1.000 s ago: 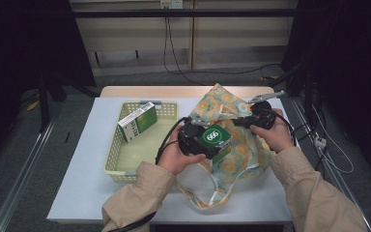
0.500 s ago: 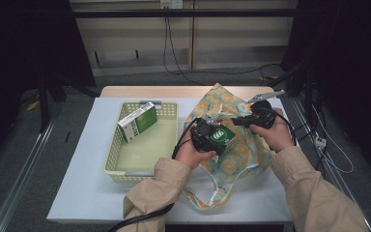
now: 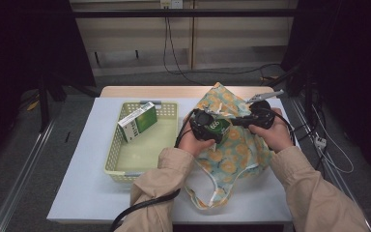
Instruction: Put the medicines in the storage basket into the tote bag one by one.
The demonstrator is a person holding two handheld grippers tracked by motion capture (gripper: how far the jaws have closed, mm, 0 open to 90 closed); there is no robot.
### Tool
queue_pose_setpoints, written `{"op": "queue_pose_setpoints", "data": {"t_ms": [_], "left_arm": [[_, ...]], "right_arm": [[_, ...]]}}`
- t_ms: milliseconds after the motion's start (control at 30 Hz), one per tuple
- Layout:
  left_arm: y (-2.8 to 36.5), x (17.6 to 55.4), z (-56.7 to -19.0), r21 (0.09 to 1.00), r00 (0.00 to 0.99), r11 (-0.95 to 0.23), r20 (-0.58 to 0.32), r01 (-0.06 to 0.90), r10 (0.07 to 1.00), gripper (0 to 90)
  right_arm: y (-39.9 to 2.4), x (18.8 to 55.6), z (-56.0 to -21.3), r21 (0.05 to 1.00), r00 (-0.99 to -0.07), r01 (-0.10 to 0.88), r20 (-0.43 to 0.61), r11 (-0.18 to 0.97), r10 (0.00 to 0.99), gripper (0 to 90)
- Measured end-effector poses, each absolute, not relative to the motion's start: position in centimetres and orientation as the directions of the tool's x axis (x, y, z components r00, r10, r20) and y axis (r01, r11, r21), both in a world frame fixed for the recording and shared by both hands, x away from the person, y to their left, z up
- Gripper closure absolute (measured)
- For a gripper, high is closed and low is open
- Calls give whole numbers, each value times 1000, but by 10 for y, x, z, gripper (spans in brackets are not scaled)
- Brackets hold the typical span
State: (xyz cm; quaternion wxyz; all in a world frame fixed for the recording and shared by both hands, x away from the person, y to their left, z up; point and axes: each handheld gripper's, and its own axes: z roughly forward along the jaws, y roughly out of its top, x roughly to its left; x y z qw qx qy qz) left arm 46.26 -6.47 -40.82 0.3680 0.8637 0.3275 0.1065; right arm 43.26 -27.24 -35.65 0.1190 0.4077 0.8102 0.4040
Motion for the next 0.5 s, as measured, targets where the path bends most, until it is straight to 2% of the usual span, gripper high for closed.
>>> {"op": "queue_pose_setpoints", "data": {"t_ms": [67, 100, 500], "left_arm": [[-66, 468, -408, 705, 753, -501, -71, 502, 654, 164], [-67, 469, -408, 704, 739, -503, -45, 501, 672, 164], [-70, 486, -411, 721, 737, -484, -55, 496, 674, 146]], "right_arm": [[-272, 433, -356, 755, -636, 565, 142, 333, 758, 900], [-272, 433, -357, 754, -635, 568, 145, 331, 759, 900], [-267, 437, -362, 751, -634, 577, 164, 321, 756, 900]]}}
